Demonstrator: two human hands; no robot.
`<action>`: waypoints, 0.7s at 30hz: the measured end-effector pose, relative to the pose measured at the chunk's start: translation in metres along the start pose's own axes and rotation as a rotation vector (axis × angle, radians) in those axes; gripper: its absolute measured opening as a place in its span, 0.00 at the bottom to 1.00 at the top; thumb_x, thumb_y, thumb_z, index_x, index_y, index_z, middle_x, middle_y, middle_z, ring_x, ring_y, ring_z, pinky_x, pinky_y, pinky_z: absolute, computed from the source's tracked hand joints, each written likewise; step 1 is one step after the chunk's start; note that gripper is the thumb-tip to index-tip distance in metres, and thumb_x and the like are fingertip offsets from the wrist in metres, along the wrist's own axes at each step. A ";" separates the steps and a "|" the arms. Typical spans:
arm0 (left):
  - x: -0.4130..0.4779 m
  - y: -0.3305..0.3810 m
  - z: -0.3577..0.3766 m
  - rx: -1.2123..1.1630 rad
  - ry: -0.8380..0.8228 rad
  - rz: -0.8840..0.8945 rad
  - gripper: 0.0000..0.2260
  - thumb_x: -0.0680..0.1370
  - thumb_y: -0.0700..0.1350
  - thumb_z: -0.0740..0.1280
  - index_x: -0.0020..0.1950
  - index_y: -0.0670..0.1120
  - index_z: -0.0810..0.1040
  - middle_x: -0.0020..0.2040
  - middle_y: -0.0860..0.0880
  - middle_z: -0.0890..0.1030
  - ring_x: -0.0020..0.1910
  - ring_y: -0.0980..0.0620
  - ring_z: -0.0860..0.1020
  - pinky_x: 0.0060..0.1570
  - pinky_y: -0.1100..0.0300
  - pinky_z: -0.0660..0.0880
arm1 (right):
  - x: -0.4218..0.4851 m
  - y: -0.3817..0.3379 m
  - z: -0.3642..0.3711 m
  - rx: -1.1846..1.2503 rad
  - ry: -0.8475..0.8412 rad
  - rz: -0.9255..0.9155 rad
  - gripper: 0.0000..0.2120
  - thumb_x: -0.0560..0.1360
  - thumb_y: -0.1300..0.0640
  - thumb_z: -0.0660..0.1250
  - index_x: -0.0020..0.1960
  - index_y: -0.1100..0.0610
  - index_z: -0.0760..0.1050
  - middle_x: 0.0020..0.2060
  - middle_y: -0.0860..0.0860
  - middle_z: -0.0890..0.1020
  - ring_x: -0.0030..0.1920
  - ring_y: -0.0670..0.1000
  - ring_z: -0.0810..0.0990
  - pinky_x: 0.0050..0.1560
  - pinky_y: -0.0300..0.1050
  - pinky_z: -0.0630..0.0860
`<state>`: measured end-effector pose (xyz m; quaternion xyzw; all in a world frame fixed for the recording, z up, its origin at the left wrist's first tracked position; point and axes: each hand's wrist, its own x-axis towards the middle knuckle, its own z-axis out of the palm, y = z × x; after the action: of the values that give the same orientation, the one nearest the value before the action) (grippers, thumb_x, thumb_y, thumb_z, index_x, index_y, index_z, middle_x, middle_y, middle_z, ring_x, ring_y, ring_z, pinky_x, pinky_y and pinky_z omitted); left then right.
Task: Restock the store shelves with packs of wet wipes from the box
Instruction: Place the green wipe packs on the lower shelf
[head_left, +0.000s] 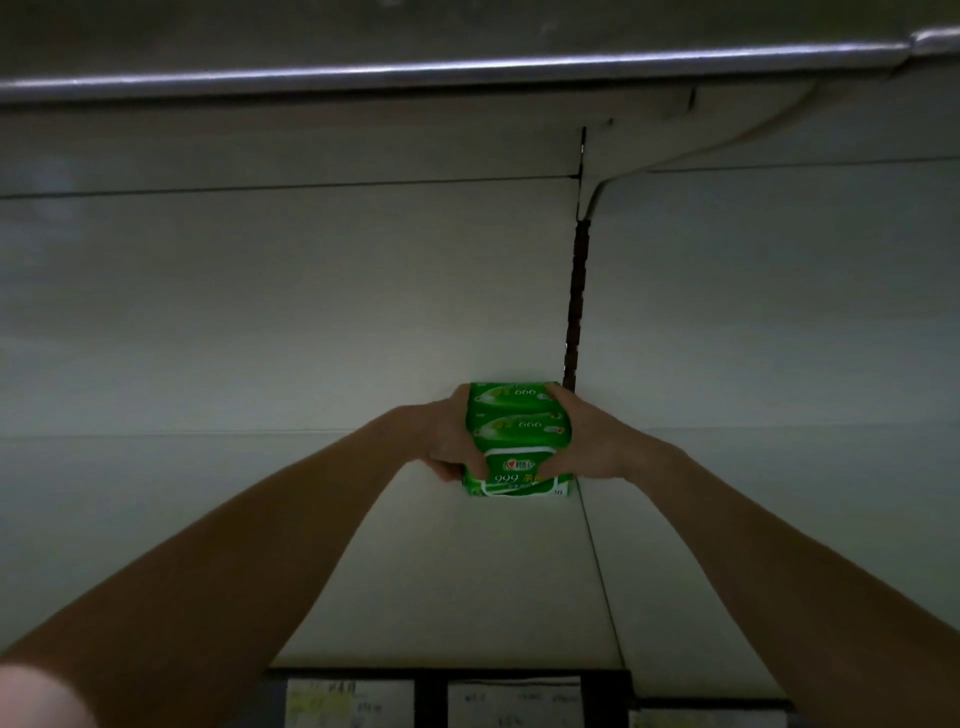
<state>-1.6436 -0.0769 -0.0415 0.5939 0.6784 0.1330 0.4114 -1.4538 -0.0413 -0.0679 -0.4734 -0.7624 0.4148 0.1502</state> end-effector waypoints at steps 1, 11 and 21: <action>0.001 0.001 -0.001 0.023 0.005 -0.001 0.43 0.70 0.34 0.74 0.75 0.50 0.52 0.64 0.43 0.71 0.51 0.45 0.80 0.44 0.53 0.82 | 0.001 0.003 0.000 0.002 0.008 -0.007 0.51 0.66 0.65 0.77 0.78 0.51 0.50 0.66 0.52 0.71 0.65 0.54 0.72 0.66 0.53 0.72; -0.010 0.010 -0.015 -0.017 -0.059 -0.004 0.35 0.75 0.34 0.70 0.77 0.49 0.57 0.64 0.44 0.75 0.50 0.47 0.79 0.53 0.56 0.78 | -0.006 -0.024 -0.020 -0.386 0.006 -0.020 0.33 0.71 0.56 0.73 0.72 0.53 0.63 0.64 0.54 0.72 0.56 0.53 0.76 0.51 0.47 0.78; -0.009 0.025 -0.015 0.182 -0.006 -0.041 0.36 0.75 0.35 0.70 0.78 0.48 0.57 0.67 0.39 0.73 0.49 0.45 0.81 0.55 0.53 0.79 | -0.010 -0.032 -0.020 -0.621 0.054 -0.040 0.22 0.73 0.53 0.71 0.64 0.54 0.71 0.61 0.55 0.72 0.54 0.52 0.73 0.51 0.42 0.72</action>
<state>-1.6371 -0.0744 -0.0114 0.6152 0.6986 0.0604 0.3603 -1.4555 -0.0463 -0.0297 -0.4924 -0.8575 0.1465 0.0269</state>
